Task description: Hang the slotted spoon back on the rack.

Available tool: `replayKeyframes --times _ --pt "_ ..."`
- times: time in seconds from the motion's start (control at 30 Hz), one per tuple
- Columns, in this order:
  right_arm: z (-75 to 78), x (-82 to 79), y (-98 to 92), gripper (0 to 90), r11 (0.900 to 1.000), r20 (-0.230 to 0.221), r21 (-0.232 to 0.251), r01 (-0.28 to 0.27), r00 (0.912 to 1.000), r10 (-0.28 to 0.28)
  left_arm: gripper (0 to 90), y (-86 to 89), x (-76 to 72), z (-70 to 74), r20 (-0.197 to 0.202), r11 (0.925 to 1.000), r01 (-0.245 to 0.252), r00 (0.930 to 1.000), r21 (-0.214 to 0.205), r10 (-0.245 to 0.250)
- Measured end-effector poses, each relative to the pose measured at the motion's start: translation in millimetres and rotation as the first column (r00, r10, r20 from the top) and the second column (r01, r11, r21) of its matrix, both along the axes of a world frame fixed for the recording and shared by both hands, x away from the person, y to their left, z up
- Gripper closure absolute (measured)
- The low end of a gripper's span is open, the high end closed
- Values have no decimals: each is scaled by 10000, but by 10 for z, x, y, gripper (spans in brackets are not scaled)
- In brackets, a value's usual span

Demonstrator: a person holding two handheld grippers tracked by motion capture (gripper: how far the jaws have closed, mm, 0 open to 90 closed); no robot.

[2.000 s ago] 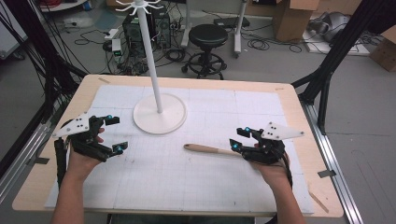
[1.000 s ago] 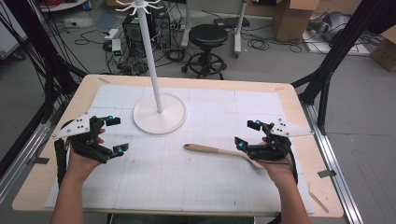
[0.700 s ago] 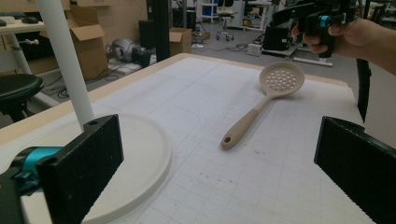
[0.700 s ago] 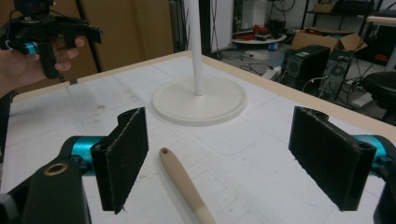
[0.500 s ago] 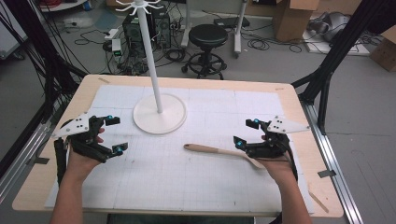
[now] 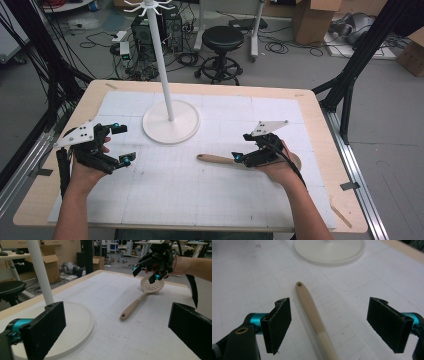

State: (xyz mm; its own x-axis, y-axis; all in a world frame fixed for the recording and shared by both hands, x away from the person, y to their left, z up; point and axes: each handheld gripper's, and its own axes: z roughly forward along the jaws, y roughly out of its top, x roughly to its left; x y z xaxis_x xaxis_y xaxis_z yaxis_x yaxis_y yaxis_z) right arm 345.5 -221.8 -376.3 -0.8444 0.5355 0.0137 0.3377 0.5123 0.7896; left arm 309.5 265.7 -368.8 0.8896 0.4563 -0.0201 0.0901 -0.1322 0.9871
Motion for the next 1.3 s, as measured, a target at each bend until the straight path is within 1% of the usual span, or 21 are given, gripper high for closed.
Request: replayKeyframes --times 0.07,0.1,0.17,0.23,0.37,0.47,0.57,0.67,0.7,0.73,0.8,0.83,0.87,0.93,1.0,1.1,1.17,1.3 --pt "-57 46 51 190 9990 -291 -429 -89 9995 77 18 8 -8 7 34 10000 -36 10000 -27 36" --pt "-84 73 79 191 9975 -367 -684 -180 9992 156 18 11 -11 10 41 10000 -54 10000 -29 54" --pt "-112 93 115 191 9951 -523 -960 -240 9984 190 18 16 -18 18 58 10000 -55 10000 -40 55" --pt "-137 115 152 193 9902 -583 -1359 -337 9980 260 18 18 -19 20 61 10000 -54 10000 -41 54" --pt "-185 156 223 196 9737 -753 -2185 -639 9960 484 18 9 -15 15 45 10000 -34 10000 16 33" --pt "-215 181 276 199 9627 -960 -2552 -894 9931 668 18 8 -16 17 59 10000 -17 10000 7 17" --pt "-254 190 324 218 9549 -1157 -2777 -1053 9904 756 18 18 -18 22 90 10000 -23 10000 -12 23" --pt "-315 199 355 247 9369 -1212 -3287 -1191 9891 832 18 24 -19 24 91 10000 -48 9999 -32 48" --pt "-332 204 359 260 9296 -1179 -3503 -1150 9900 780 18 24 -19 24 85 10000 -50 10000 -33 50" --pt "-346 209 359 279 9243 -1179 -3651 -1116 9903 730 18 23 -19 23 83 10000 -52 10000 -30 52" --pt "-353 224 351 338 9207 -1241 -3737 -1126 9897 707 18 21 -20 24 81 10000 -46 10000 -17 46" --pt "-350 226 348 380 9226 -1299 -3685 -1140 9890 703 18 21 -19 24 91 10000 -32 10000 -10 33" --pt "-347 225 346 405 9214 -1320 -3714 -1142 9888 693 18 20 -19 24 90 10000 -27 10000 -12 27" --pt "-353 228 343 438 9157 -1421 -3839 -1185 9875 683 18 20 -19 23 81 10000 -32 10000 -2 32" --pt "-377 225 345 452 9094 -1586 -3938 -1337 9844 761 18 19 -20 24 89 10000 -28 10000 -2 28" --pt "-406 220 365 486 8961 -1803 -4134 -1618 9792 936 18 17 -20 23 89 10000 -31 10000 10 31" --pt "-411 222 374 511 8951 -1844 -4141 -1654 9782 954 18 17 -19 23 86 10000 -21 10000 35 21" --pt "-409 227 371 599 8974 -2127 -3968 -1930 9704 1146 18 12 -18 20 60 10000 -19 10000 -3 19"
